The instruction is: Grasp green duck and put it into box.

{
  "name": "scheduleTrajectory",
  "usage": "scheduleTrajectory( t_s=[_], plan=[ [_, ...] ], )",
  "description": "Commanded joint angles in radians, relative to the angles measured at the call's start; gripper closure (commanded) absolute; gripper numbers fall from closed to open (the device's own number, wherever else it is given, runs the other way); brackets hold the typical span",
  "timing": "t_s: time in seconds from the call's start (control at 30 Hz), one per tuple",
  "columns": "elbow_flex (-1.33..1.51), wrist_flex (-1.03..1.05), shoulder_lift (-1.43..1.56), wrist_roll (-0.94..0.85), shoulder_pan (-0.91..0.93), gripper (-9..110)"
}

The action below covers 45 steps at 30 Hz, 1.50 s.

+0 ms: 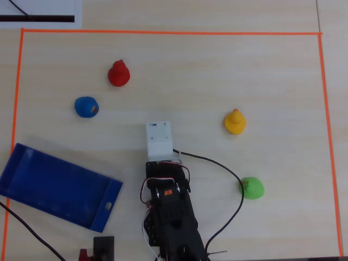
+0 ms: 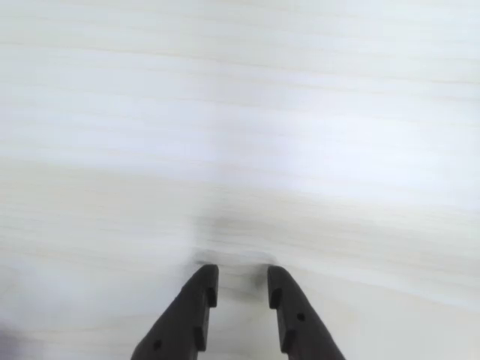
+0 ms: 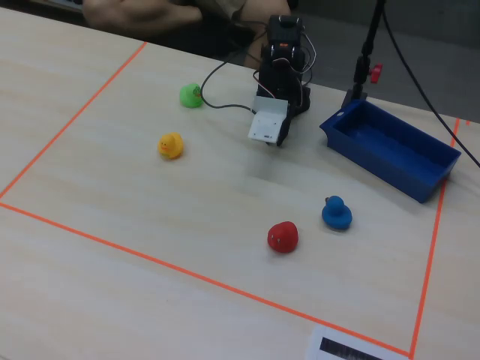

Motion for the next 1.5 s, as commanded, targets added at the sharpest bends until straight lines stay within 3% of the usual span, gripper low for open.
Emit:
scheduleTrajectory(
  t_s=[0.0,0.67,0.93,1.0,1.13,1.2,1.27,1.33,1.47],
  plan=[
    [-0.003,0.012,-0.009,0.012,0.008,95],
    [-0.003,0.012,-0.009,0.011,0.008,95],
    [-0.003,-0.031,-0.009,0.058,0.083,94],
    [-0.003,-0.014,-0.009,0.061,0.084,100],
    [-0.009,-0.106,-0.051,0.034,0.163,95],
    [-0.078,-0.173,-0.156,-0.011,0.239,93],
    [-0.209,-0.143,-0.272,-0.075,0.302,82],
    [-0.379,-0.103,-0.374,-0.095,0.365,80],
    [-0.729,-0.115,-0.586,-0.052,0.551,87]
  ],
)
